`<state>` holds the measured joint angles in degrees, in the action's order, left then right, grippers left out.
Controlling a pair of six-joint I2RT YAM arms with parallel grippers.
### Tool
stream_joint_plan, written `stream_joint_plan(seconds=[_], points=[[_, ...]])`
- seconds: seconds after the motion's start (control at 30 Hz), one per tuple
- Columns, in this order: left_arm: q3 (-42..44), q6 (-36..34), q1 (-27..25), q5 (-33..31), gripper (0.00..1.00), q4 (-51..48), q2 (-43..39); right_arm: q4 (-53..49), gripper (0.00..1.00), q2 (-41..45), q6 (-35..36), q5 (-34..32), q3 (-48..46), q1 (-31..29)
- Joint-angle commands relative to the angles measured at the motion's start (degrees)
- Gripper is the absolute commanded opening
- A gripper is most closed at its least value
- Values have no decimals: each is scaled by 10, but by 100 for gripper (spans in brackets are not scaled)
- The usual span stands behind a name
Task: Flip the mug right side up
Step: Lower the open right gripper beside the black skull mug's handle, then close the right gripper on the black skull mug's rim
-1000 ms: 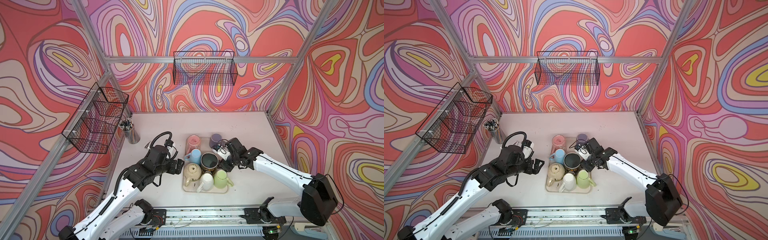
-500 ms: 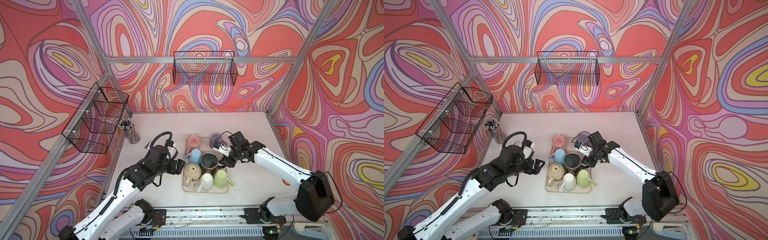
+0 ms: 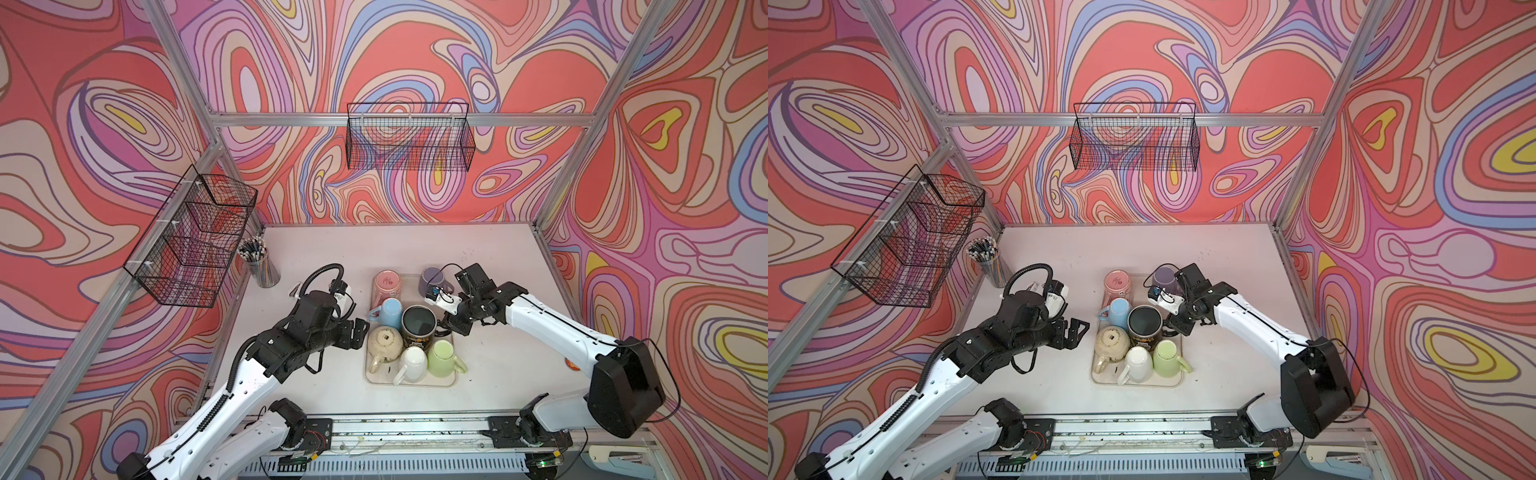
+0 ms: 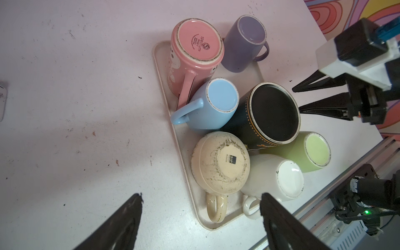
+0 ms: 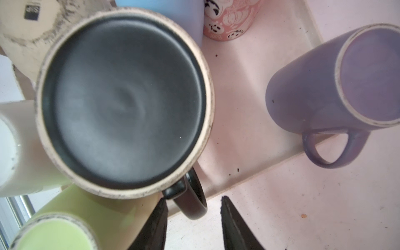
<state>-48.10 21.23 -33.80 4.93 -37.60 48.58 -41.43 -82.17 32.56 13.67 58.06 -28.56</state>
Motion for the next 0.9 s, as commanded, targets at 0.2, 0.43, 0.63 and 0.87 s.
stream_joint_plan(seconds=[0.2, 0.43, 0.63, 0.87], points=[[7, -8, -3, -5, 88, 2, -3, 32, 43, -15, 23, 23, -9, 2], [6, -8, -3, -3, 88, 2, 0, 39, 42, -37, 55, 43, -16, 2], [6, -8, -3, -1, 88, 3, 0, 34, 42, -60, 70, 47, -14, 2], [7, -9, -3, -4, 88, 1, -4, 45, 35, -63, 73, 49, -19, 2]])
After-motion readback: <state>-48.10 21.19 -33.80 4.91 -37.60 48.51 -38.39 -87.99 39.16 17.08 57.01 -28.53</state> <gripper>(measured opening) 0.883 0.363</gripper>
